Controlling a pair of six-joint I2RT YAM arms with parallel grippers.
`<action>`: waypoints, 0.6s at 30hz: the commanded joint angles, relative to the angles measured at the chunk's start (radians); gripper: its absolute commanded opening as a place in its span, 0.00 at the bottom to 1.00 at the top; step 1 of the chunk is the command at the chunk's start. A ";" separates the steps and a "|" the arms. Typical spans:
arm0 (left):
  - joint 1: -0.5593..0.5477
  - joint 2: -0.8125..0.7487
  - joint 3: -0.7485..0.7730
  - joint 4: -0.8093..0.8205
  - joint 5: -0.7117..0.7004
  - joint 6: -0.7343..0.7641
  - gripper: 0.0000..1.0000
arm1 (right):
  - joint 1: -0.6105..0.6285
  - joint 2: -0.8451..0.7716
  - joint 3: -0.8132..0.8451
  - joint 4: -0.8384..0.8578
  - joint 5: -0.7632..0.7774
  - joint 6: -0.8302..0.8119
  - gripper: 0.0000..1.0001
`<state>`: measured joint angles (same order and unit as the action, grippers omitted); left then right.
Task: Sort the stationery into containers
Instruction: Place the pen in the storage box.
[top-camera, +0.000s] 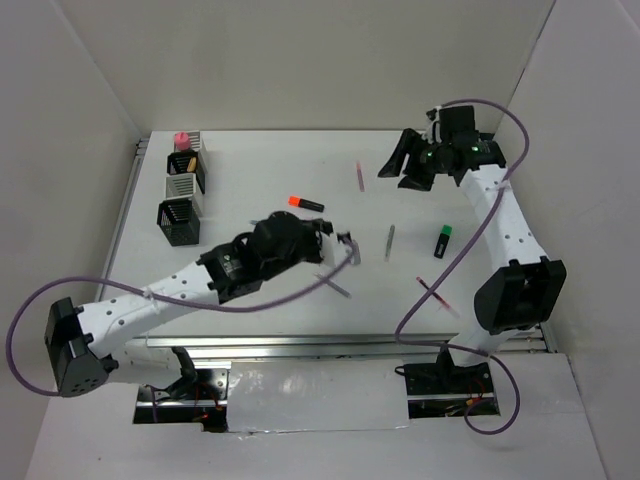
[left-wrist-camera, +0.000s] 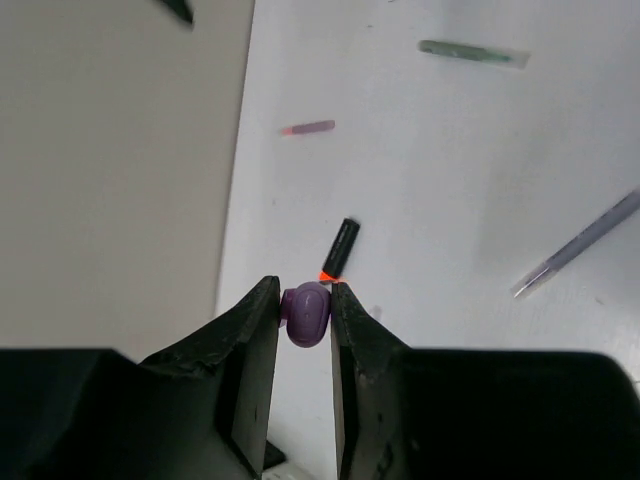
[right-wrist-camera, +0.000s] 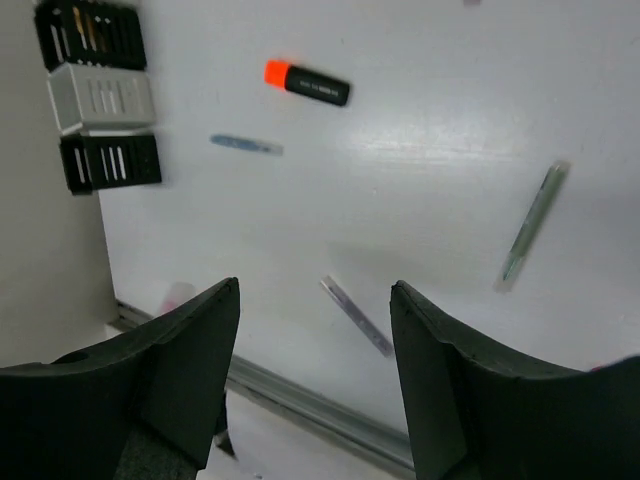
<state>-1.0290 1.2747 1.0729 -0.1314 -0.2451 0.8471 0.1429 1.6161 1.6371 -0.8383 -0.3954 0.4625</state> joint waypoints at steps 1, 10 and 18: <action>0.124 -0.032 0.140 -0.099 0.059 -0.331 0.00 | -0.034 -0.073 0.090 0.027 -0.056 -0.082 0.68; 0.778 0.109 0.384 -0.105 0.352 -0.703 0.00 | -0.080 -0.053 0.024 0.021 -0.092 -0.137 0.66; 1.171 0.420 0.698 -0.128 0.507 -0.806 0.00 | -0.072 -0.038 -0.003 0.031 -0.148 -0.173 0.66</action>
<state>0.0830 1.6394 1.6638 -0.2691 0.1600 0.1192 0.0711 1.5681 1.6283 -0.8322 -0.5045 0.3267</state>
